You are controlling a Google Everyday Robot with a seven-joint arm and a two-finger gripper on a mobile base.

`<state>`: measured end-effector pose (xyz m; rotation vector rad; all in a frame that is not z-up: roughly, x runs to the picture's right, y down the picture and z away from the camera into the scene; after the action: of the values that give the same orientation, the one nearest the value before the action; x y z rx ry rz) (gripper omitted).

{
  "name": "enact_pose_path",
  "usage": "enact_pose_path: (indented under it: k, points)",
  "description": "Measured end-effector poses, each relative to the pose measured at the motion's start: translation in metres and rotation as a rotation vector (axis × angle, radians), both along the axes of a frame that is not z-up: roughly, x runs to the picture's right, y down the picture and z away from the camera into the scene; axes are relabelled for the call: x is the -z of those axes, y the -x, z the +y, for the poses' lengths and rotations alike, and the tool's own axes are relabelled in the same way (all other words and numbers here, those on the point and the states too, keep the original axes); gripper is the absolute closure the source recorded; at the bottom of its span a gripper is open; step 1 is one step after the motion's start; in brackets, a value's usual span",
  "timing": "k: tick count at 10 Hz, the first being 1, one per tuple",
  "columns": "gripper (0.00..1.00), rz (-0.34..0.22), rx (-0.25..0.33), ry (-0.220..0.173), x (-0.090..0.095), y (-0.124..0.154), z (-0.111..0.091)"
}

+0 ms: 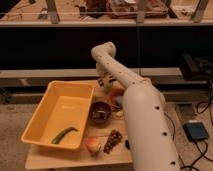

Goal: Place eraser in plastic cup

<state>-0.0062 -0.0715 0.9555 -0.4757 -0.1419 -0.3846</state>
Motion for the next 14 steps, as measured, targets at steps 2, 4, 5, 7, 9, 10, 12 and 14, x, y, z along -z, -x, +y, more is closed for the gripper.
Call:
enact_pose_path:
  k: [2,4,5,7,9,10,12,14]
  points:
    - [0.24,0.006,-0.001,0.009,-0.002,-0.004,0.002]
    - [0.20,0.004,0.000,0.014,-0.001,-0.004,0.003]
    - [0.20,0.003,0.002,0.018,-0.001,-0.004,0.004]
    - [0.20,0.000,0.007,0.020,0.001,-0.002,0.005]
    - [0.20,-0.001,0.010,0.017,0.004,-0.004,0.004]
    - [0.20,-0.005,0.004,0.014,0.005,-0.006,0.002]
    - [0.20,-0.023,-0.034,0.018,0.009,-0.014,-0.002]
    - [0.20,-0.040,-0.060,0.022,0.011,-0.018,-0.004]
